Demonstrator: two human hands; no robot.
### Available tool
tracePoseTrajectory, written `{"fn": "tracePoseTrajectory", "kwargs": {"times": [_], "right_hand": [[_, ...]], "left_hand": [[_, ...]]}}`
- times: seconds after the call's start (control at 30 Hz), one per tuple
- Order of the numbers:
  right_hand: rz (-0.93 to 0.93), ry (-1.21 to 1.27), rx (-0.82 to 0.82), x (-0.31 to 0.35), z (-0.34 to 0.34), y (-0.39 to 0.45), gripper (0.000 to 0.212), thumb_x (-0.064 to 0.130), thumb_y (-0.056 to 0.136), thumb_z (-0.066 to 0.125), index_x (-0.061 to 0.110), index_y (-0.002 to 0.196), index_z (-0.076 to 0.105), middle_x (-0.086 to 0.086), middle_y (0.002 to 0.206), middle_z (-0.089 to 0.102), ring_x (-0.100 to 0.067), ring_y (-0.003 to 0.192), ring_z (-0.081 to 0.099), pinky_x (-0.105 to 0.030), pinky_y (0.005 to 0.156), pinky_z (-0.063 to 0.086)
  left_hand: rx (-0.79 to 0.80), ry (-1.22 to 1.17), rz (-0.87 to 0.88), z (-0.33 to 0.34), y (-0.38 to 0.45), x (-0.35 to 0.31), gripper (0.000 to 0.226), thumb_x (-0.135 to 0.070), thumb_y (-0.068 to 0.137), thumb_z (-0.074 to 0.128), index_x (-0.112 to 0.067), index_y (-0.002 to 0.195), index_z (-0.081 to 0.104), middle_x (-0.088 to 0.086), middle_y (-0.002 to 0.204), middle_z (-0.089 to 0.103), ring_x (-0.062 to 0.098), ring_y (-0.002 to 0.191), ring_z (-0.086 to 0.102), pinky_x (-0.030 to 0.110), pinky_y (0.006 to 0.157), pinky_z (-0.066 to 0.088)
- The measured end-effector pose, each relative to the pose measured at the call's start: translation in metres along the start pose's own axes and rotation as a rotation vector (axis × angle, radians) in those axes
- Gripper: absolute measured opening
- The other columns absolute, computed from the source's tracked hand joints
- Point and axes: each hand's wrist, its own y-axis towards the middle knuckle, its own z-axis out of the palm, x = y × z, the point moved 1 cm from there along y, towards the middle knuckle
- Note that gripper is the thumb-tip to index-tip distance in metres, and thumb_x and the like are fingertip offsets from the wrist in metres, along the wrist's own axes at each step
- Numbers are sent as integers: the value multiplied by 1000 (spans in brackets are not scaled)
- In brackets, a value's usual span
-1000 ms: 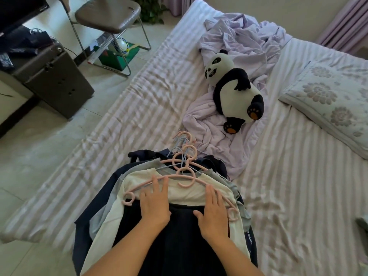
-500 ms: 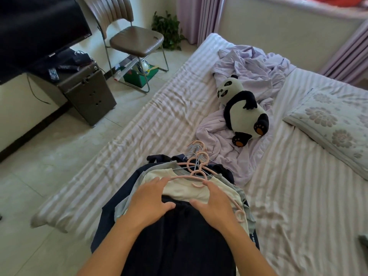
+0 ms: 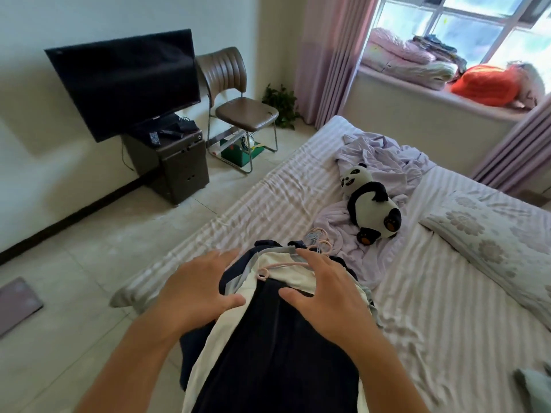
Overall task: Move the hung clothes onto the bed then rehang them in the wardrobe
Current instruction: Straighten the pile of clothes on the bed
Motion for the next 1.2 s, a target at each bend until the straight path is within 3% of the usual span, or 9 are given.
{"fn": "tracePoseTrajectory", "kwargs": {"times": [0.2,0.43,0.63,0.83,0.93,1.2], "right_hand": [[-85,-33,65,54,9,-48,72,54,86,65,40,147,30,20,146,38,-5,136,32,-28,112,25],[-354,-153,144,102,9,-93,79,59,88,59,34,153,21,13,154,33,-10,142,28,-32,116,24],[-605,-193,301,135,6,-143,82,60,88,59,31,154,20,11,157,29,-11,144,25,-31,116,24],[-811,-188,455,182,21,-214,80,60,87,61,30,152,25,10,152,37,-11,139,34,-30,113,28],[-912,-187,493,210,38,-255,84,64,85,60,32,153,23,9,156,33,-13,142,32,-36,116,29],[-1158,-166,637,282,73,-386,78,62,87,59,37,152,23,13,157,31,-10,143,29,-34,115,27]], "left_hand": [[-110,0,-85,-35,-85,24,92,-61,75,72,-40,151,24,-13,148,42,12,133,44,34,108,40],[-281,-1,-295,-44,-198,26,92,-60,78,70,-38,153,21,-10,149,41,11,132,43,32,109,38],[-340,-45,-560,-28,-311,6,93,-61,79,67,-42,153,14,-9,160,26,15,144,30,37,115,32],[-409,-46,-793,-14,-431,-12,98,-62,80,66,-39,154,7,-5,161,22,18,145,28,36,117,29],[-455,-64,-903,-4,-496,-17,97,-63,80,65,-41,154,7,-8,161,24,15,145,29,34,116,30],[-583,-153,-1173,26,-669,-38,95,-66,80,63,-45,153,7,-12,160,22,15,145,28,36,115,31]]}}
